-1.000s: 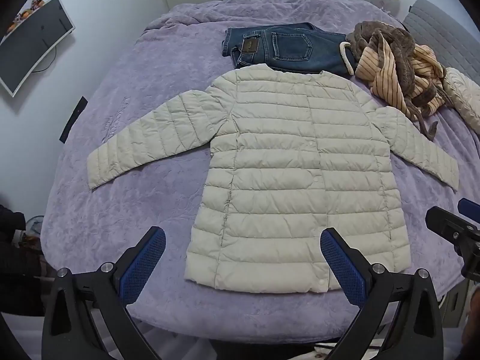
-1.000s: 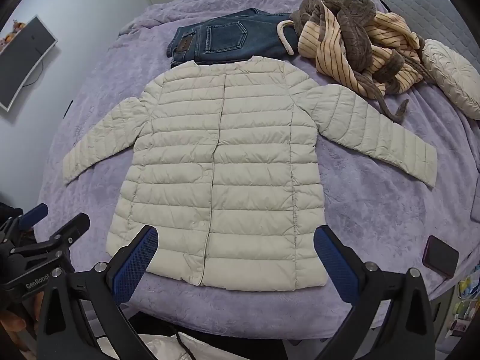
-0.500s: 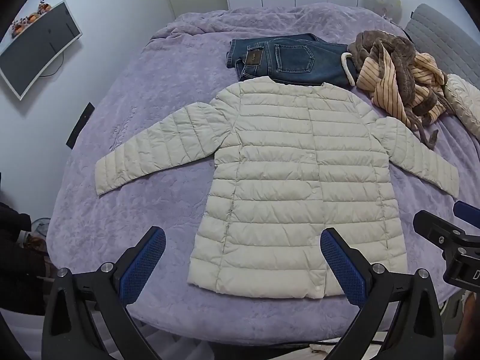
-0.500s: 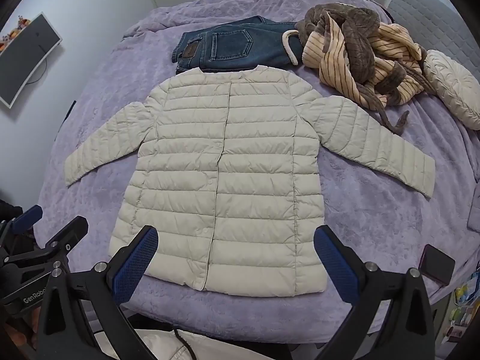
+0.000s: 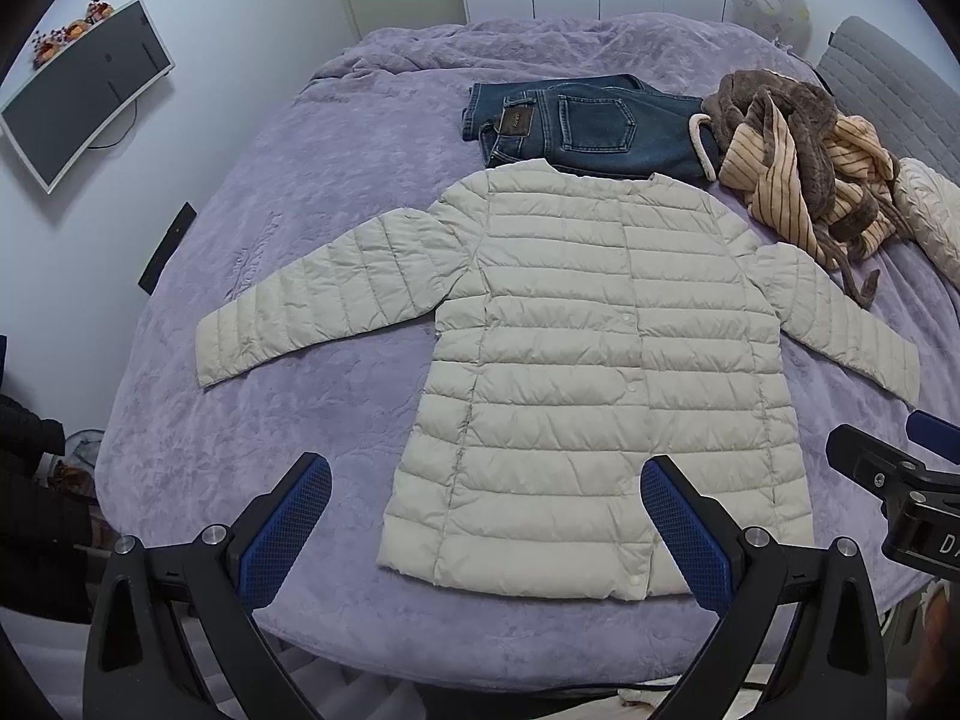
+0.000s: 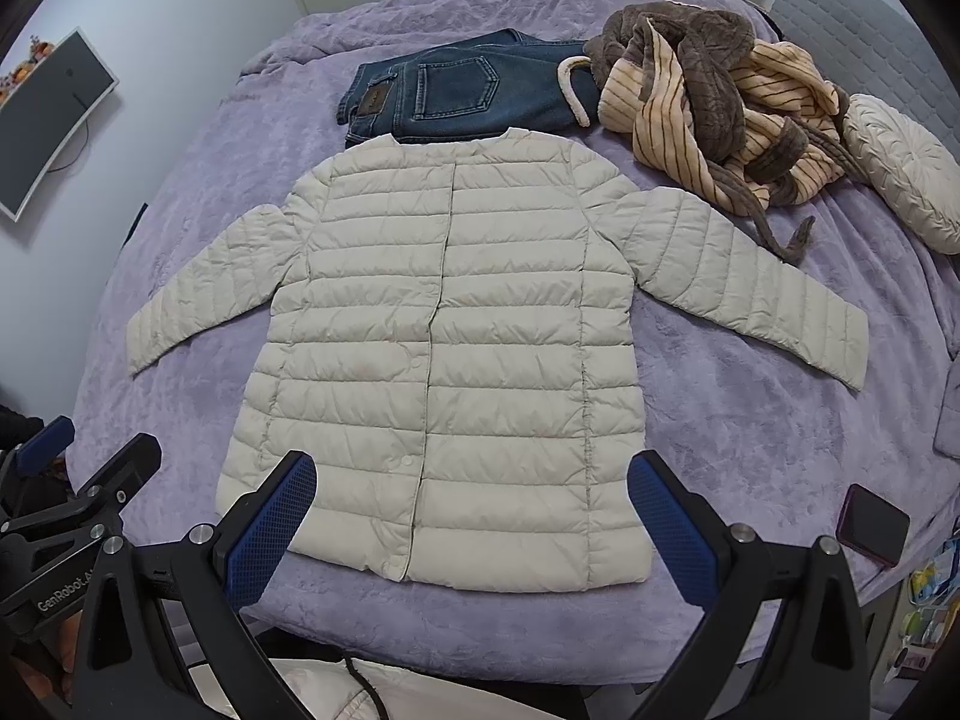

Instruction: Fold large clothes

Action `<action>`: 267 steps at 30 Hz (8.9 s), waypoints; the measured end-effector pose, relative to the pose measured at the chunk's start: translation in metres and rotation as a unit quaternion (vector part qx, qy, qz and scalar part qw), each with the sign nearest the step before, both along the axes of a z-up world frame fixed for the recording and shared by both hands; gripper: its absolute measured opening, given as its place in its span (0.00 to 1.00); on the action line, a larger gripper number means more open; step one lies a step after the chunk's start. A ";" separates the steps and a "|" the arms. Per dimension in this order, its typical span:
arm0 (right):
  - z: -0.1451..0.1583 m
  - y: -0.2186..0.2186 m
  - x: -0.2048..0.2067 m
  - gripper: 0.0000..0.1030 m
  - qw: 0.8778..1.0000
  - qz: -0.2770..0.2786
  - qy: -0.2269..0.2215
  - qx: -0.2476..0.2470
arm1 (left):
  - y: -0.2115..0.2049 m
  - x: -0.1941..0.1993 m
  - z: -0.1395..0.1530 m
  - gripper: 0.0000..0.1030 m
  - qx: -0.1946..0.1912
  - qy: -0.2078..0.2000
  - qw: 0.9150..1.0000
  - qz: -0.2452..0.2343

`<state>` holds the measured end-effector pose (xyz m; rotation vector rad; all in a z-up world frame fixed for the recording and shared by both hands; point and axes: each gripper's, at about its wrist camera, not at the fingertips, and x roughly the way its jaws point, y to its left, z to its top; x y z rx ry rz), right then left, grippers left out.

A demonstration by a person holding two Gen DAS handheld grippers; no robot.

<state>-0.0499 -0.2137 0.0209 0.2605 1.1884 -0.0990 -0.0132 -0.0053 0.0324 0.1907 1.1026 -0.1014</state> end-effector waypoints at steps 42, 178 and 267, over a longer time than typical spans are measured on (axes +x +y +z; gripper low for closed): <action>-0.007 -0.008 0.001 1.00 1.000 -0.014 0.009 0.002 | -0.003 -0.003 -0.004 1.00 -0.001 0.006 1.000 0.000; -0.215 0.229 0.307 0.22 0.993 0.094 0.017 0.068 | 0.326 0.258 -0.145 0.08 -0.374 -0.093 0.915 0.119; -0.136 -0.066 0.260 0.03 0.923 -0.094 -0.165 0.335 | 0.018 0.233 -0.189 0.94 0.086 -0.094 0.992 0.023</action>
